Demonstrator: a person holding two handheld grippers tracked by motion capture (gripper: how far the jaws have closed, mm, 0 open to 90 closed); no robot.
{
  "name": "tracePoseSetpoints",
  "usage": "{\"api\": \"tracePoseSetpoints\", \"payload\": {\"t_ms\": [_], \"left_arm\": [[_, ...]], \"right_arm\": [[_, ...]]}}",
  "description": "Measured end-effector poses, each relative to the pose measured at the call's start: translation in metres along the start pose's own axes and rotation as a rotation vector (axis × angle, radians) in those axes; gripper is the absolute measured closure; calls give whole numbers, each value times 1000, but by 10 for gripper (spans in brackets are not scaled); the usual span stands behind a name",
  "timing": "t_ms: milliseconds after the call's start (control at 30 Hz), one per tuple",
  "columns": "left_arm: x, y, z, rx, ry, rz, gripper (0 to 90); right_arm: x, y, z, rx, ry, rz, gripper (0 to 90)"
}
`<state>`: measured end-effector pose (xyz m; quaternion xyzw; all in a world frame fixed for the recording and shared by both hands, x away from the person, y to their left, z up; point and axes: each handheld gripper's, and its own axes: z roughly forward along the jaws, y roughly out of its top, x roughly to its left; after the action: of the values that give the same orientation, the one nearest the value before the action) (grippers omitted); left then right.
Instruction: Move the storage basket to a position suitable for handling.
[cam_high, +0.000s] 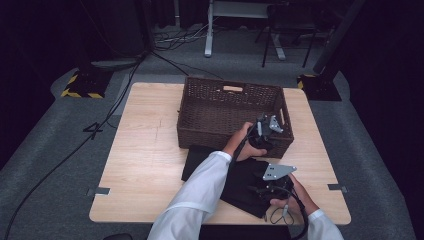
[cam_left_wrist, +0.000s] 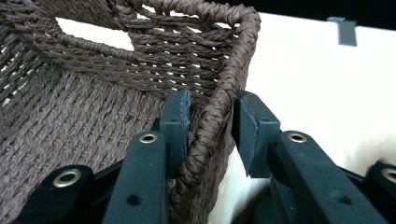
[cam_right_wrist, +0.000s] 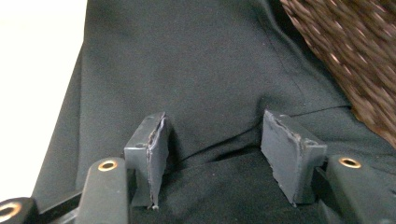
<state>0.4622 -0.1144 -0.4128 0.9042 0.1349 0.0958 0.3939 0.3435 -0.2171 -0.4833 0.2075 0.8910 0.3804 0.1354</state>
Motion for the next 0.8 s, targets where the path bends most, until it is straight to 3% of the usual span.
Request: {"api": "tracePoseSetpoints", "payload": {"t_ms": [33, 100, 200, 300, 400, 467, 500, 633, 800], "left_arm": [[-7, 4, 4, -5, -20, 10, 634], [-10, 6, 6, -15, -22, 10, 623], [-11, 8, 3, -56, -34, -16, 452], [-10, 9, -17, -91, -3, -20, 281], [-9, 5, -41, -112, 11, -10, 263], [-7, -1, -62, -126, 20, -9, 241], [-7, -6, -74, -130, 40, -11, 241], [-10, -32, -116, -147, 86, 1, 229], [-24, -95, -152, -87, 136, 17, 231]], "right_arm": [[1, 1, 1, -3, 9, -1, 422], [2, 1, 1, -3, 7, -5, 421], [2, 0, 0, -11, 0, -10, 421], [2, -3, -3, -35, -2, -2, 413], [1, -2, -13, -46, -26, -7, 363], [-3, -3, -25, -63, -63, 25, 341], [-3, -3, -25, -63, -63, 25, 341], [-10, -9, -44, -70, -136, 76, 310], [-19, -20, -62, -66, -211, 160, 267]]}}
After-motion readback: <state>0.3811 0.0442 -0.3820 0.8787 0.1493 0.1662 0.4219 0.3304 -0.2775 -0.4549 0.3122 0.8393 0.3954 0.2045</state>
